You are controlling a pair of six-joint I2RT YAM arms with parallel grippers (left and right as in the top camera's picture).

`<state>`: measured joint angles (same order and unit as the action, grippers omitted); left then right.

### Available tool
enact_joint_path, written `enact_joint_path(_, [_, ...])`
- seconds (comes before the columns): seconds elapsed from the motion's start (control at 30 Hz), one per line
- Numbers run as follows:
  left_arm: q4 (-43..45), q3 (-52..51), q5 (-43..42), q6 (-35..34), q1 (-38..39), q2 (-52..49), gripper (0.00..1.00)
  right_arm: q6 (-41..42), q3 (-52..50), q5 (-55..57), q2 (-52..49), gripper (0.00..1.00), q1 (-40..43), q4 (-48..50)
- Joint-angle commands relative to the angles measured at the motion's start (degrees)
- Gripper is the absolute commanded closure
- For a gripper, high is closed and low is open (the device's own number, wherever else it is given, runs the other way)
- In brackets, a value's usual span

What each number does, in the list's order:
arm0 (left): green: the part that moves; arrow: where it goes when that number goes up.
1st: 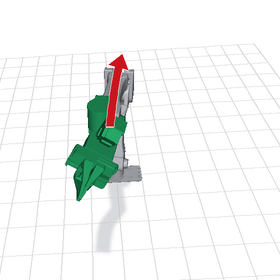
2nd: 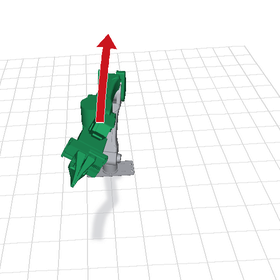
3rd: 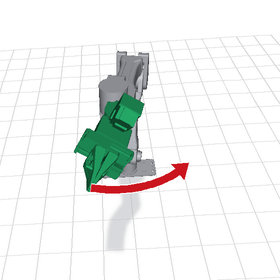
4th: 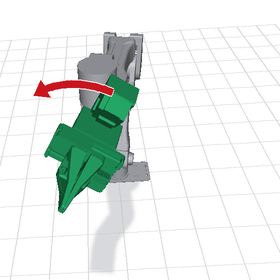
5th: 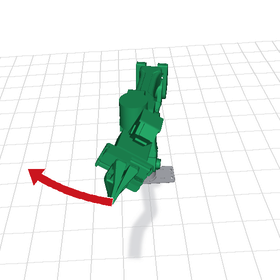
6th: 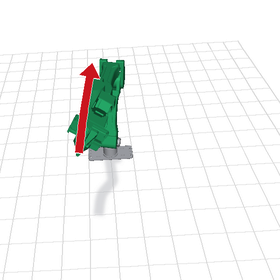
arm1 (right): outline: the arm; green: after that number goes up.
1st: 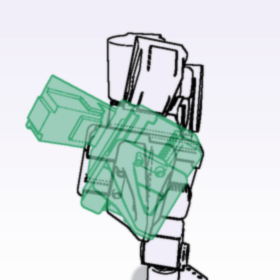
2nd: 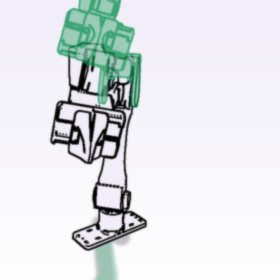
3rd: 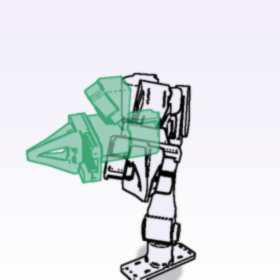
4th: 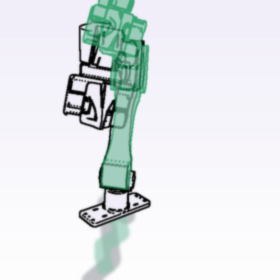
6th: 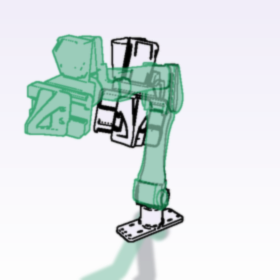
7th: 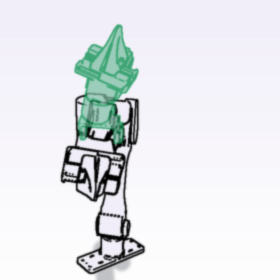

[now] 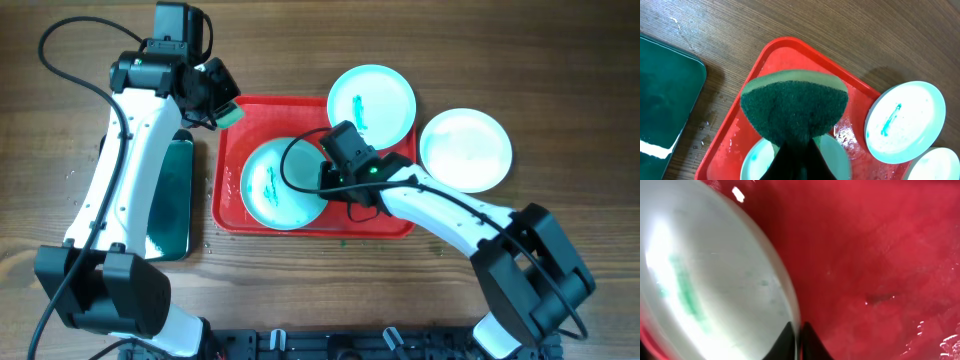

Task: Clean dirty plates on tray and stack at the side

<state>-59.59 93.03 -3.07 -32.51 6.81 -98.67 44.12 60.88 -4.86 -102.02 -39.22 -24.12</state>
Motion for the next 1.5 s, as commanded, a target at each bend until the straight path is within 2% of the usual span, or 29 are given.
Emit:
enact_joint_path(0.0, [0.02,-0.26,-0.04,-0.98,0.11,0.31,0.96,-4.20,4.68,-1.18,-1.99,0.80,0.24,-2.45])
enact_joint_path(0.1, [0.00,-0.26,-0.04,-0.96,0.11,0.31,0.96,-5.66,6.86,-1.84,-4.57,0.74,0.28,-4.79])
enact_joint_path(0.3, [-0.24,-0.26,-0.04,-0.28,0.11,0.13,0.96,-6.43,8.24,-5.97,-7.78,0.75,1.70,-5.40])
enact_joint_path(0.47, [-1.60,-0.26,-0.13,0.74,0.13,-1.51,0.96,-3.39,8.24,-7.82,-8.37,0.75,1.68,-6.45])
enact_joint_path(0.6, [-1.99,-1.16,-0.13,0.74,0.22,-2.64,0.96,-1.49,8.22,-8.66,-8.63,0.86,1.14,-6.49])
enact_joint_path(0.8, [-1.90,-1.97,-0.35,0.76,0.22,-2.64,0.96,0.00,8.22,-12.48,-10.49,0.86,1.16,-6.36])
enact_joint_path(0.93, [-1.92,-1.97,-0.55,0.76,0.35,-2.67,0.96,-0.63,8.22,-11.37,-10.67,0.96,1.18,-4.63])
enact_joint_path(1.07, [-2.12,-1.97,-1.86,1.03,1.97,-2.67,0.96,-3.96,8.33,-9.38,-10.73,0.96,2.54,-1.68])
enact_joint_path(1.17, [-2.34,-1.97,-1.77,6.25,4.07,-2.67,0.96,-7.96,9.79,-8.37,-10.73,0.96,4.37,-1.42])
enact_joint_path(1.33, [0.02,-4.59,-1.40,12.79,5.20,-3.06,0.96,-9.81,10.19,-8.90,-10.95,0.96,5.14,-1.62])
enact_joint_path(1.47, [4.11,-9.97,-1.38,14.49,5.38,-4.46,0.96,-13.22,11.47,-10.23,-11.04,0.96,5.14,-2.54])
